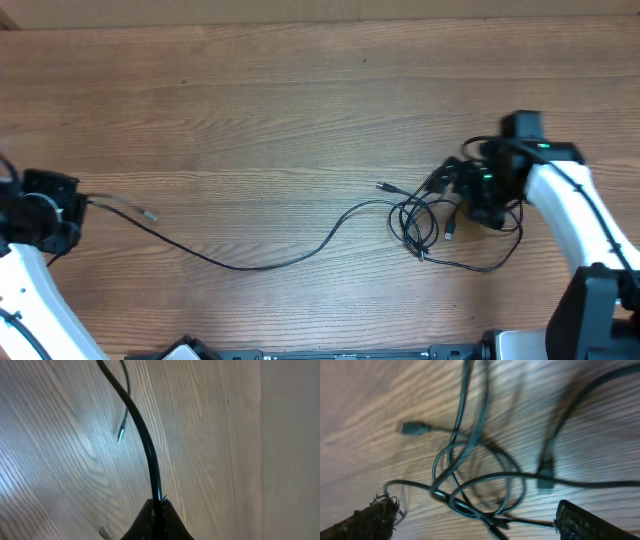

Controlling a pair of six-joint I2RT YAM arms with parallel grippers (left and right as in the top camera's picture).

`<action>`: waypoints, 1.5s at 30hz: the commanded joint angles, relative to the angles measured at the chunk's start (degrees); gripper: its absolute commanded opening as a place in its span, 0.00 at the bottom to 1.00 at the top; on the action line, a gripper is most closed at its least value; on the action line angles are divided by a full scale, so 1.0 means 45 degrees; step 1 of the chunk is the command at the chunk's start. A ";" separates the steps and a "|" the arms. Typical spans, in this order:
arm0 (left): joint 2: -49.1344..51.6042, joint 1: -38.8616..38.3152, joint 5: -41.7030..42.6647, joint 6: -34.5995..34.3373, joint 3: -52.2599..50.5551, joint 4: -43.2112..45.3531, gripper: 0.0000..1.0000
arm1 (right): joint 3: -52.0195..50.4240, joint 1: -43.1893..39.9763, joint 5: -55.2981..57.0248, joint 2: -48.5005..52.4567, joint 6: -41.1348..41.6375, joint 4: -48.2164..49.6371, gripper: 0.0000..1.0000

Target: Untangle cables

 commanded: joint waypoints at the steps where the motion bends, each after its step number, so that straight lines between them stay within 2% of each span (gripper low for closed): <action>1: 0.0063 -0.1137 0.0185 0.0287 0.0141 -0.0151 0.04 | -0.0058 0.1511 0.2477 -0.0165 0.3011 0.0034 1.00; 6: 0.0068 -0.2968 0.0019 0.0282 0.0087 0.0083 0.04 | -0.0287 0.3201 0.5484 -0.0151 0.6708 0.0267 1.00; 8: 0.0073 -0.3725 -0.0466 0.0277 0.0049 0.0175 0.04 | -0.0738 0.3405 0.5591 -0.0141 0.7276 0.1064 1.00; 9: 0.0073 -0.3954 -0.0704 0.0277 0.0044 0.0175 0.04 | -0.1001 0.3400 0.5484 -0.0141 0.7276 0.1501 0.96; 11: 0.0073 -0.4294 -0.1098 0.0277 0.0049 0.0175 0.04 | -0.1496 0.3390 0.5387 -0.0141 0.7524 0.2079 0.74; 12: 0.0073 -0.4405 -0.1311 0.0282 0.0044 0.0228 0.04 | -0.1700 0.3371 0.5391 -0.0141 0.7621 0.2225 0.52; 14: 0.0068 -0.4444 -0.1957 0.0296 0.0049 0.0500 0.04 | -0.2016 0.3322 0.5722 -0.0141 0.7655 0.2346 0.25; 15: 0.0068 -0.4381 -0.2312 0.0345 0.0058 0.0753 0.04 | -0.2098 0.3269 0.6110 -0.0141 0.7655 0.2293 0.16; 17: 0.0068 -0.4017 -0.2506 0.0665 0.0209 0.1486 0.04 | -0.2103 0.3016 0.6951 -0.0141 0.7762 0.2021 0.04; 20: 0.0073 -0.3118 -0.2429 0.0670 0.0884 0.2249 0.04 | -0.2103 0.2064 0.7864 -0.0141 0.7839 0.1753 0.04; 24: 0.0131 -0.1554 -0.2166 0.0670 0.2725 0.2186 0.04 | -0.2103 -0.0044 0.8495 -0.0141 0.7582 0.1676 0.04; 28: 0.0131 0.0121 -0.2239 0.0680 0.4561 0.1919 0.04 | -0.2103 -0.2807 0.8476 -0.0141 0.6290 0.2021 0.04; 32: 0.0185 0.1389 -0.2268 0.0661 0.5207 0.1914 0.04 | -0.2108 -0.4925 0.8412 -0.0141 0.4731 0.2132 0.04; 37: 0.0772 0.2220 -0.2560 0.0272 0.5202 0.1938 0.04 | -0.2108 -0.6071 0.7373 -0.0141 0.4711 0.2123 0.04; 45: 0.2006 0.2288 -0.2710 0.0039 0.5202 0.1287 0.05 | -0.2127 -0.5751 0.7218 -0.0141 0.4716 0.2137 0.05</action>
